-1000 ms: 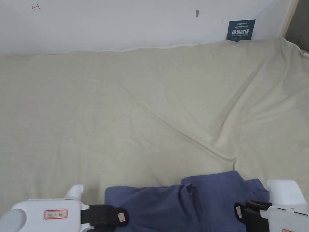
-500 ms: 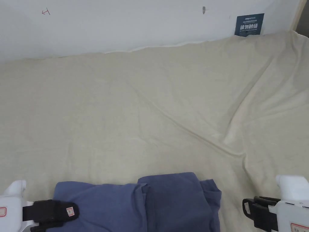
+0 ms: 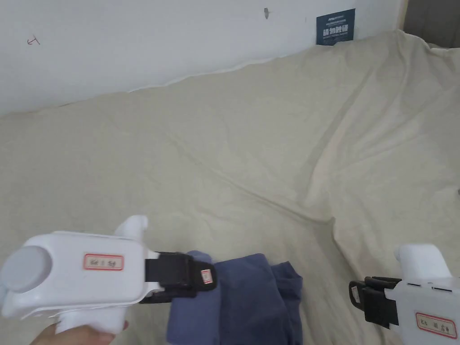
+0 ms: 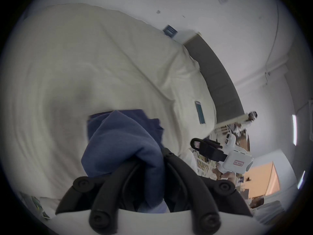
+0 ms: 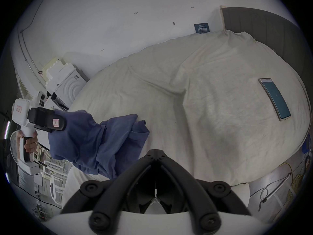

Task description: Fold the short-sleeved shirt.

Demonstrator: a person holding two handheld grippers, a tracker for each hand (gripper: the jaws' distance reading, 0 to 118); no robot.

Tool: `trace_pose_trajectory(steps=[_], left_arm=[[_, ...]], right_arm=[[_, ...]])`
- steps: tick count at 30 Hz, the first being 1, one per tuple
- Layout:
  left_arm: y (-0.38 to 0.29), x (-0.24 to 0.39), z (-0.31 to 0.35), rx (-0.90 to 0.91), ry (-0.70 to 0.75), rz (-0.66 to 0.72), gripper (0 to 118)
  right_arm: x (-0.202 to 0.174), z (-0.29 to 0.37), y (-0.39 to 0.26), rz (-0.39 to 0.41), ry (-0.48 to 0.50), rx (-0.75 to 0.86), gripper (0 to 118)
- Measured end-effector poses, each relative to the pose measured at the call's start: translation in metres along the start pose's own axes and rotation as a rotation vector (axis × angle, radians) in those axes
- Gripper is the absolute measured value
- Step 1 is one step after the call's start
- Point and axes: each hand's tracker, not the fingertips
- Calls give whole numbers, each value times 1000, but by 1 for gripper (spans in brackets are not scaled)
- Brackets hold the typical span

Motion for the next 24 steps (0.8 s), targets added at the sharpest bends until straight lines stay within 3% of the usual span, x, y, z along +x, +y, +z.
trace_pose_trajectory(steps=[5, 8, 9, 10, 11, 12, 13, 24], left_arm=[[11, 31, -71, -143, 26, -100, 14], [13, 41, -112, -184, 11, -132, 16], [12, 44, -124, -194, 9, -136, 22], [11, 47, -135, -243, 0, -171, 36], [9, 49, -140, -268, 2, -177, 57], [7, 51, -145, -291, -10, -202, 87], [3, 55, -146, -290, -12, -213, 101], [10, 17, -64, -88, 32, -70, 102]], right_arm=[[19, 8, -2, -54, -3, 20, 0], [34, 12, -4, -176, 52, 58, 0], [37, 12, -5, -198, 52, 60, 0], [38, 12, -5, -196, 46, 55, 0], [39, 12, -5, -191, 36, 54, 0], [39, 13, -5, -183, 23, 56, 0], [38, 14, -5, -169, 16, 55, 0], [41, 16, -8, -167, 25, 55, 0]])
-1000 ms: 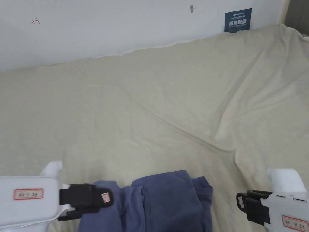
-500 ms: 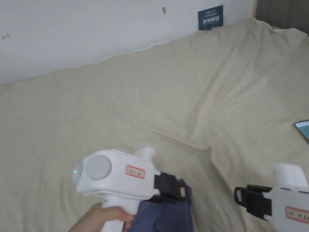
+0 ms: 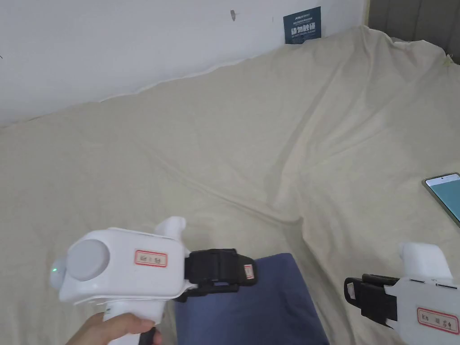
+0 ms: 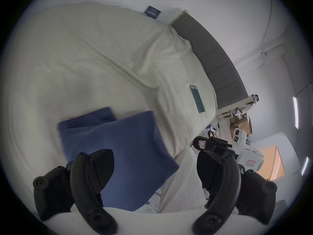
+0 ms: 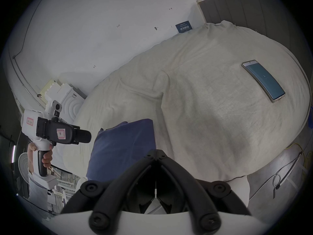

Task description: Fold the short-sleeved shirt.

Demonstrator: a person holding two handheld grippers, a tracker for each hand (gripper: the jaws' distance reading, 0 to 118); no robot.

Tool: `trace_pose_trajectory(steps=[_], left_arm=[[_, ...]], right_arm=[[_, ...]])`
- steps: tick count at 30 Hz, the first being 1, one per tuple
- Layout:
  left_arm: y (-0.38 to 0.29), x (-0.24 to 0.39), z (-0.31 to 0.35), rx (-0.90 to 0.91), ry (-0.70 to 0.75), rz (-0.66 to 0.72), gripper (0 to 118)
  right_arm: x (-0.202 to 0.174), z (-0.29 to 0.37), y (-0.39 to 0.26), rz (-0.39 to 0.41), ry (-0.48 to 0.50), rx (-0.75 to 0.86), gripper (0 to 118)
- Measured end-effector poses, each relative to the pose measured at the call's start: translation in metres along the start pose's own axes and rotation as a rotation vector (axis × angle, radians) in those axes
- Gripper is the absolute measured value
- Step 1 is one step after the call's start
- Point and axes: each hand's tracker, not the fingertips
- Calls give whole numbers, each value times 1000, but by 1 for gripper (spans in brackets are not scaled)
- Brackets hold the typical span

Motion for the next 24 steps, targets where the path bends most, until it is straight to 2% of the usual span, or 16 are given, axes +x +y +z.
trace_pose_trajectory(steps=[3, 4, 5, 7, 8, 15, 18, 24], left_arm=[[-13, -19, 5, 36, 28, 40, 99], [-17, -25, 4, 40, 17, 63, 90], [-22, -29, -1, 39, 0, 73, 74], [-29, -38, -14, 44, -39, 132, 12], [-32, -42, -20, 41, -21, 135, 5], [-34, -23, -76, -7, -66, 161, 5], [-29, -2, -104, -64, -111, 104, 5], [-21, 32, -147, -135, -21, -9, 5]], right_arm=[[-1, -2, -1, 6, -4, -3, 0], [-1, -2, -1, 6, -3, -3, 0], [-1, -3, -1, 5, -2, -4, 0], [-1, -4, -2, 6, 3, -10, 0], [-2, -5, -2, 9, 1, -13, 0], [-3, 0, 1, 31, -12, -9, 0], [-1, 1, 2, 29, -19, -5, 0], [4, 9, 3, 31, -39, 4, 0]])
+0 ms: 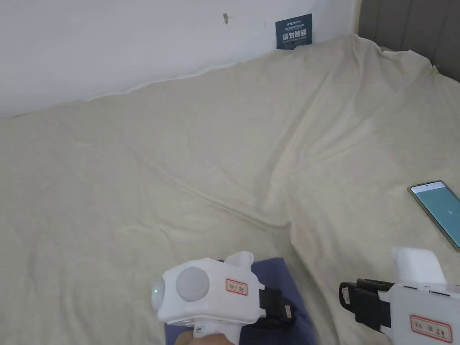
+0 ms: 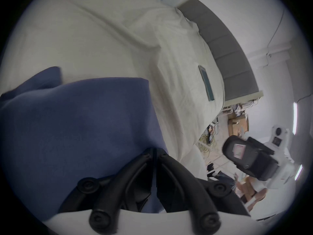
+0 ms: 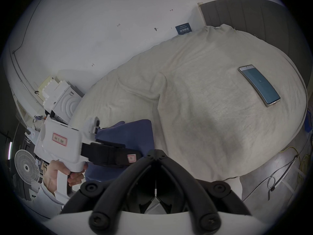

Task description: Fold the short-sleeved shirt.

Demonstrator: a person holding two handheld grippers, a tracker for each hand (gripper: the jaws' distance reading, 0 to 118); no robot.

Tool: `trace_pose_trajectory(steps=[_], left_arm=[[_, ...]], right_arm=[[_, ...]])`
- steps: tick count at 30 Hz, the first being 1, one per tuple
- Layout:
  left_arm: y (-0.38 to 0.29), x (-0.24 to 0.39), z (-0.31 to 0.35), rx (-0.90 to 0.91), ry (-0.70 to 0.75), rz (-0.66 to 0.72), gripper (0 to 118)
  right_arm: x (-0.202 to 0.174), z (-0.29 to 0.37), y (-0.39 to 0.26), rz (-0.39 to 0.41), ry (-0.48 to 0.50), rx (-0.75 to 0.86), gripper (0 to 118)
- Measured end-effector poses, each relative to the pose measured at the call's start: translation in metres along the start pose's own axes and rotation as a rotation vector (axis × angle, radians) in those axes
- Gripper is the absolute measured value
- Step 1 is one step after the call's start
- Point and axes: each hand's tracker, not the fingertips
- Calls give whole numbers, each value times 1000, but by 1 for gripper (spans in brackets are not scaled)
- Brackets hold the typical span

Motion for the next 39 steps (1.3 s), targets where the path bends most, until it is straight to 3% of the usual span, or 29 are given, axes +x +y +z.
trace_pose_trajectory(steps=[4, 8, 12, 15, 19, 21, 24, 25, 26, 27, 28, 29, 33, 39], left_arm=[[5, 1, 6, 8, -16, -3, 5], [-1, 9, 29, 46, -159, -16, 5], [-16, 3, 73, 104, -132, -41, 5], [-31, -38, 115, 186, -175, 49, 5], [-68, -113, 172, 325, -179, 231, 5], [-83, -143, 189, 346, -135, 309, 5], [-99, -170, 200, 323, -53, 333, 6], [-103, -175, 199, 317, -61, 348, 15], [-106, -180, 197, 318, -78, 375, 36], [-108, -186, 195, 316, -108, 403, 76], [-109, -189, 189, 324, -157, 427, 98], [-108, -191, 183, 321, -184, 432, 109], [-93, -185, 163, 294, -219, 378, 109], [-58, -172, 118, 208, -276, 316, 109]], right_arm=[[0, 8, 0, 5, -17, 11, 0], [-8, 6, 0, 11, -23, 7, 0], [-25, -1, -1, 57, -4, -20, 0], [-40, -17, -1, 80, 14, -45, 0], [-68, -49, -8, 168, 41, -77, 0], [-82, -67, -11, 181, 75, -101, 0], [-106, -91, -17, 279, 109, -129, 0], [-115, -98, -20, 319, 106, -137, 0], [-119, -105, -22, 344, 105, -153, 0], [-121, -113, -24, 351, 79, -172, 0], [-122, -120, -29, 341, 39, -183, 0], [-122, -124, -31, 342, 38, -181, 0], [-119, -126, -38, 375, 31, -168, 0], [-110, -126, -32, 297, 50, -187, 0]])
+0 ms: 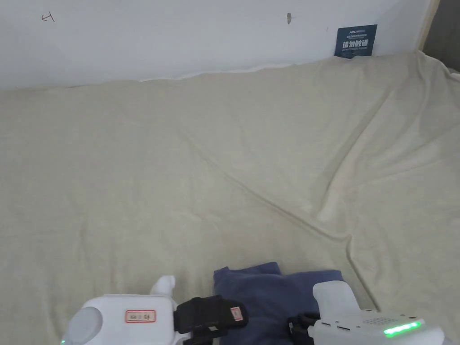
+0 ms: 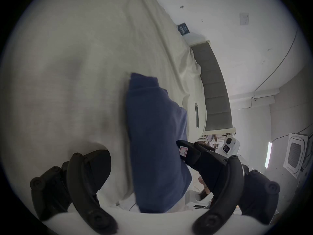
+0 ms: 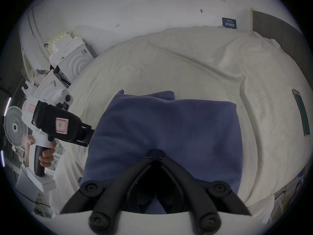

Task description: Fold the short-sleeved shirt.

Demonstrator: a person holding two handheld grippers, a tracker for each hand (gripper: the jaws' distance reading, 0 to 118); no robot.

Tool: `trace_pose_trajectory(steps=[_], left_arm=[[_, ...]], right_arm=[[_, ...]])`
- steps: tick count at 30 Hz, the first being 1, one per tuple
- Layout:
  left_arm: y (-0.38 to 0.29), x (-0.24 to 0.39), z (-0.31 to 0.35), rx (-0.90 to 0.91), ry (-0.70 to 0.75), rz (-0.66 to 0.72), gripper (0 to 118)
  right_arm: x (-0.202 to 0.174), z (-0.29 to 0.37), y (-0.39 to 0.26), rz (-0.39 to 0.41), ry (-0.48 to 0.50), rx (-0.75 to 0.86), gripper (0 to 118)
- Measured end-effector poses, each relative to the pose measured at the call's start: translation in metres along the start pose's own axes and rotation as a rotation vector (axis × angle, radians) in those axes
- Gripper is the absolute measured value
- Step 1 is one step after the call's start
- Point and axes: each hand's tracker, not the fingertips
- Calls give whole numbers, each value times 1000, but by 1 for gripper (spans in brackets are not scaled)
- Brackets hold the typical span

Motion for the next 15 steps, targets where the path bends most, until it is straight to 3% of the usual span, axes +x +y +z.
trace_pose_trajectory(steps=[13, 14, 15], left_arm=[[14, -6, -25, -43, -133, 0, 108], [13, -7, -25, -39, -143, -12, 106], [13, -6, -22, -24, -119, 15, 95]], right_arm=[[8, 1, 2, -73, 49, -10, 0], [8, 1, 2, -74, 49, -11, 0], [8, 1, 2, -78, 48, -13, 0]])
